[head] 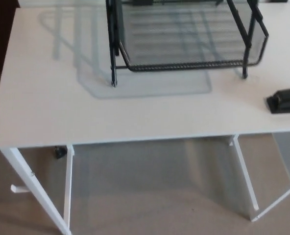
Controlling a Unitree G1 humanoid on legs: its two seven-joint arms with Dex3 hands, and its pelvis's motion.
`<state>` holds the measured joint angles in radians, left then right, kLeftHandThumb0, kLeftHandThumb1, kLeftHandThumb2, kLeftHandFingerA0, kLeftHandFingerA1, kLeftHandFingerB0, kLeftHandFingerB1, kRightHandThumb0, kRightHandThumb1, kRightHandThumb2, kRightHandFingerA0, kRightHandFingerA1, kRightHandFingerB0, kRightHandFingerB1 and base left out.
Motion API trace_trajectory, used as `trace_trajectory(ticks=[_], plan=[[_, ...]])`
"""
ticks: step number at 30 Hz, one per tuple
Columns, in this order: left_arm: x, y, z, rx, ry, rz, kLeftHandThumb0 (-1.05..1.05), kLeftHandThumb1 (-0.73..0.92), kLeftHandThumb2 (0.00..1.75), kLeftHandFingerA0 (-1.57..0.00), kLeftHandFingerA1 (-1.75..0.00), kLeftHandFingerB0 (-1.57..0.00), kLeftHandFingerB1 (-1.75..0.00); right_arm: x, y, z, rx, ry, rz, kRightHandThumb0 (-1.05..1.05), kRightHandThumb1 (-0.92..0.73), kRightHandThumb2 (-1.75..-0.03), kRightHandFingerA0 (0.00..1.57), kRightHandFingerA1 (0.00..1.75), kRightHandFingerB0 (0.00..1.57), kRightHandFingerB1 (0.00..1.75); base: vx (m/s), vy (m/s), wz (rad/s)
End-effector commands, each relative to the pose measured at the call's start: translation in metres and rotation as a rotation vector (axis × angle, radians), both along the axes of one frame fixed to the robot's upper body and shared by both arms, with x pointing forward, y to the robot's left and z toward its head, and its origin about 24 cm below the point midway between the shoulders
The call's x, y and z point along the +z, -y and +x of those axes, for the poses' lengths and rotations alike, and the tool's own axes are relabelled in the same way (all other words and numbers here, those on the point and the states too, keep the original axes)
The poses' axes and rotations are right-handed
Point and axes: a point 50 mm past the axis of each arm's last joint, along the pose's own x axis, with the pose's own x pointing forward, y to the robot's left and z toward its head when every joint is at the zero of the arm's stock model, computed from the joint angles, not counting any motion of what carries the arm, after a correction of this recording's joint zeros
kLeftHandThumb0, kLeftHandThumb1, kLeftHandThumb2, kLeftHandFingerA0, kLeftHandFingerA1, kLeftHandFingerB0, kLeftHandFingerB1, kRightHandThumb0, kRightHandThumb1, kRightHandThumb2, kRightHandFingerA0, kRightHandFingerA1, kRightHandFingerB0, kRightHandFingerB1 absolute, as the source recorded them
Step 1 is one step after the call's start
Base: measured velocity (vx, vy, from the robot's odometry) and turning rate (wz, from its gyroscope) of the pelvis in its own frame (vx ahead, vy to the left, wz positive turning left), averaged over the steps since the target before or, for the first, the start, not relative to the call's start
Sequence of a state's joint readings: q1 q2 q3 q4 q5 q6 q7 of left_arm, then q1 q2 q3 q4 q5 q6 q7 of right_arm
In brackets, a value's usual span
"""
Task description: The robot walks towards a desk on which a file tray is kept in the middle and a stapler is kept to its right. The robot lifts the stapler using its right hand and places it on the file tray.
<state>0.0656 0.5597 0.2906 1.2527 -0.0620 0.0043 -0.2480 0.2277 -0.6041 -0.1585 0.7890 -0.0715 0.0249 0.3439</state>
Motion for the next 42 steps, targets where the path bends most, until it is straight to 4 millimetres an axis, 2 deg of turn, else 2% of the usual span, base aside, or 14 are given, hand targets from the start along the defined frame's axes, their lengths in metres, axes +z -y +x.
trace_trajectory(ticks=[1, 4, 10, 11, 12, 19, 20, 21, 24, 25, 26, 27, 31, 42], plan=[[0.003, -0.004, -0.003, -0.027, -0.027, 0.033, -1.05, 0.73, 1.32, -0.25, -0.79, 0.0, -0.52, 0.005, 0.005, 0.0, 0.006, -0.017, -0.029, -0.7, -0.67, -0.6, 0.07, 0.3, 0.22, 0.29, 0.11, -0.001, 0.05], [0.003, -0.004, -0.004, -0.029, -0.02, 0.027, -1.05, 0.73, 1.32, -0.24, -0.79, 0.0, -0.51, 0.005, 0.003, 0.0, -0.027, 0.025, -0.002, -0.36, -0.41, -0.98, 0.03, 0.52, 0.01, 0.46, 0.1, -0.044, 0.05], [0.001, -0.002, -0.006, 0.022, -0.002, 0.008, -1.05, 0.71, 1.3, -0.13, -0.74, -0.02, -0.49, 0.009, 0.004, 0.001, 0.037, -0.019, -0.034, -0.75, -0.55, -0.88, 0.04, 0.33, 0.12, 0.41, 0.1, -0.124, -0.1], [0.001, -0.002, -0.006, 0.01, -0.004, 0.011, -1.05, 0.72, 1.32, -0.15, -0.76, 0.0, -0.5, 0.008, 0.003, 0.001, 0.032, -0.014, -0.031, -0.69, -0.68, -0.6, 0.08, 0.29, 0.21, 0.28, 0.16, -0.042, 0.02], [0.002, -0.003, -0.006, -0.003, -0.005, 0.012, -1.05, 0.72, 1.31, -0.22, -0.8, 0.0, -0.52, 0.008, 0.003, 0.0, 0.018, 0.015, -0.016, -0.36, -0.4, -0.98, 0.03, 0.52, 0.0, 0.47, 0.16, -0.036, -0.1], [0.0, -0.001, -0.007, 0.009, -0.012, 0.01, -1.05, 0.72, 1.31, -0.2, -0.79, 0.0, -0.54, 0.01, 0.004, 0.004, 0.048, -0.031, -0.042, -0.73, -0.54, -0.87, 0.06, 0.32, 0.14, 0.42, 0.03, -0.02, -0.08], [0.0, -0.001, -0.007, -0.006, -0.008, 0.012, -1.05, 0.73, 1.33, -0.18, -0.78, 0.0, -0.52, 0.014, 0.003, 0.005, 0.072, -0.052, -0.059, -0.7, -0.7, -0.6, 0.06, 0.29, 0.22, 0.29, 0.05, 0.125, -0.08], [0.0, -0.001, -0.007, -0.001, -0.008, 0.011, -1.05, 0.74, 1.33, -0.18, -0.78, -0.02, -0.51, 0.013, 0.003, 0.006, 0.064, -0.045, -0.065, -0.76, -0.55, -0.89, 0.04, 0.31, 0.17, 0.43, 0.04, 0.125, -0.04], [0.0, -0.001, -0.007, -0.007, -0.017, 0.013, -1.05, 0.72, 1.32, -0.23, -0.8, 0.0, -0.52, 0.012, 0.003, 0.005, 0.066, -0.04, -0.056, -0.75, -0.54, -0.89, 0.05, 0.33, 0.14, 0.41, 0.14, 0.239, -0.07], [0.001, -0.002, -0.008, -0.001, -0.012, 0.01, -1.05, 0.72, 1.32, -0.22, -0.8, 0.0, -0.53, 0.011, 0.004, 0.007, 0.059, -0.038, -0.057, -0.72, -0.69, -0.61, 0.08, 0.31, 0.21, 0.29, 0.2, 0.256, 0.13], [0.0, -0.002, -0.009, 0.052, 0.012, -0.006, -1.05, 0.7, 1.3, -0.14, -0.77, -0.02, -0.5, 0.009, 0.003, 0.006, 0.008, 0.006, -0.03, -0.36, -0.41, -0.99, 0.03, 0.52, 0.0, 0.46, 0.1, 0.142, 0.18], [0.0, -0.002, -0.009, 0.049, 0.01, -0.008, -1.05, 0.72, 1.32, -0.15, -0.77, -0.01, -0.5, 0.008, 0.004, 0.006, -0.019, 0.029, -0.019, -0.69, -0.51, -0.83, 0.06, 0.43, 0.17, 0.41, 0.08, 0.089, 0.05], [-0.001, -0.002, -0.01, 0.059, 0.017, -0.011, -1.05, 0.7, 1.31, -0.14, -0.77, 0.0, -0.5, 0.01, 0.011, 0.006, -0.078, 0.02, 0.0, -0.66, -0.65, -0.6, 0.22, 0.42, 0.21, 0.28, 0.04, 0.014, 0.05], [-0.001, -0.001, -0.01, 0.031, -0.01, 0.012, -1.05, 0.73, 1.31, -0.27, -0.81, 0.0, -0.52, 0.009, 0.011, 0.009, -0.059, 0.035, 0.016, -0.67, -0.5, -0.82, 0.04, 0.32, 0.13, 0.41, 0.01, -0.013, 0.02]])
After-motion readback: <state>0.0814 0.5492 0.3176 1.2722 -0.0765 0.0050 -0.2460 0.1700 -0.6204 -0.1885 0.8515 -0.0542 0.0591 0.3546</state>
